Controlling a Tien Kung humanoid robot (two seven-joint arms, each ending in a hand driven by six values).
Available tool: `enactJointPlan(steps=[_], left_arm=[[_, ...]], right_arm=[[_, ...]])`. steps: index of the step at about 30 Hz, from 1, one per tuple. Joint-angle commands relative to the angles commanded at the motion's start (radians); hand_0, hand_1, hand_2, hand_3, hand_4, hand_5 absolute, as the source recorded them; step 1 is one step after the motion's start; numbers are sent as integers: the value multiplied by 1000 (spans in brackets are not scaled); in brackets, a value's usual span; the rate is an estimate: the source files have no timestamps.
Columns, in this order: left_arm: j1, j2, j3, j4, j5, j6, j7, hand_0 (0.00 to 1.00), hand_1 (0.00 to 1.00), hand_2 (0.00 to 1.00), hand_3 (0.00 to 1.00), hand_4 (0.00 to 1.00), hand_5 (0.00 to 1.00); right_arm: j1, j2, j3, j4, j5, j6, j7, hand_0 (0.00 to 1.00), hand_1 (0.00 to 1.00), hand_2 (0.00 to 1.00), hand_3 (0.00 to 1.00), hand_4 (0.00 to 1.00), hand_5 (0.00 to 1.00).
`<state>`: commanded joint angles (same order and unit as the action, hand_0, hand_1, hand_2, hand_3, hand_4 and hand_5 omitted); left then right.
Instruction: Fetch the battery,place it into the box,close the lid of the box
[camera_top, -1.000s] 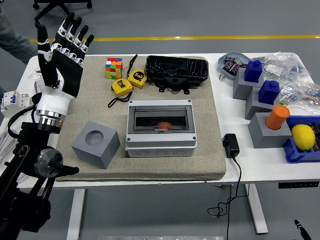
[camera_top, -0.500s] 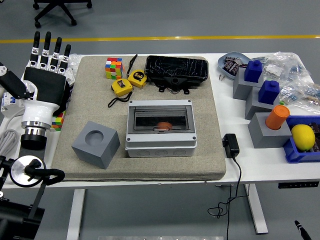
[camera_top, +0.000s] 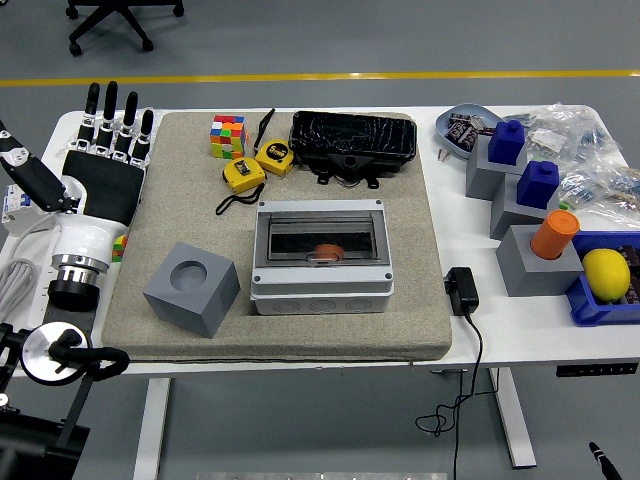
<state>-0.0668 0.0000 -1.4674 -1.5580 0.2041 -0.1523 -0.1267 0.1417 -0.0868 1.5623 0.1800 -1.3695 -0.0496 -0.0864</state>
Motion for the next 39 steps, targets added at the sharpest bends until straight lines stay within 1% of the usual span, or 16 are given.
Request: enactJointPlan(steps=[2,5,6,9,12,13,15,18,19,24,25,30,31,36,37,39], left_arm=[[0,0,-12,-3,47,24,11,171,507,692,807,998,998],[1,0,-26,-25,165,94,21,171,507,692,807,998,998],[1,0,-29,-31,204,114,19,477,681,715,706,998,895],[-3,0,-39,-43,331,144,7,477,681,715,706,998,895],[-5,1,-47,-43,452,136,5,477,681,715,706,998,895],[-5,1,-51,-41,493,127,6,998,998,912,578,998,625],[-4,1,-52,-37,523,119,3,998,998,912,578,998,625],[-2,0,-47,-25,460,111,-9,998,998,912,578,998,625],[-2,0,-44,-21,431,107,-15,998,998,998,794,998,903],[0,0,-42,-9,312,105,-31,998,998,998,794,998,903],[0,0,-44,-8,301,109,-27,850,798,998,998,998,998],[1,0,-49,-8,276,132,-28,850,798,998,998,998,998],[1,0,-50,-6,268,130,-26,789,547,517,795,998,998],[5,5,-48,-3,309,114,-16,789,547,517,795,998,998],[5,6,-47,-2,318,114,-15,880,634,415,390,998,950],[5,6,-46,-1,331,112,-14,880,634,415,390,998,950]], right_arm=[[4,0,-1,0,-2,1,1,730,666,694,745,998,998],[7,0,-3,0,-1,1,3,730,666,694,745,998,998],[7,-1,-2,0,-2,0,3,726,667,694,745,998,998],[7,-3,6,0,-10,0,0,726,667,694,745,998,998],[6,-3,9,0,-13,1,-1,726,667,694,745,998,998],[6,-3,9,0,-14,1,-2,726,667,694,745,998,998],[6,-2,11,0,-17,1,-2,726,667,694,745,998,998],[8,-1,11,0,-17,1,-1,726,667,694,745,998,998],[9,-1,12,0,-18,1,-1,725,666,693,744,998,998],[11,-2,9,0,-19,1,0,725,666,693,744,998,998],[11,-2,9,0,-21,2,-1,731,666,693,744,998,998],[8,-1,11,0,-33,3,-5,731,666,693,744,998,998],[7,-1,11,0,-35,4,-5,727,666,693,744,998,998],[5,1,14,0,-42,4,-6,727,666,693,744,998,998],[5,1,15,0,-43,4,-5,727,667,693,744,998,998],[5,2,14,0,-44,5,-4,727,667,693,744,998,998]])
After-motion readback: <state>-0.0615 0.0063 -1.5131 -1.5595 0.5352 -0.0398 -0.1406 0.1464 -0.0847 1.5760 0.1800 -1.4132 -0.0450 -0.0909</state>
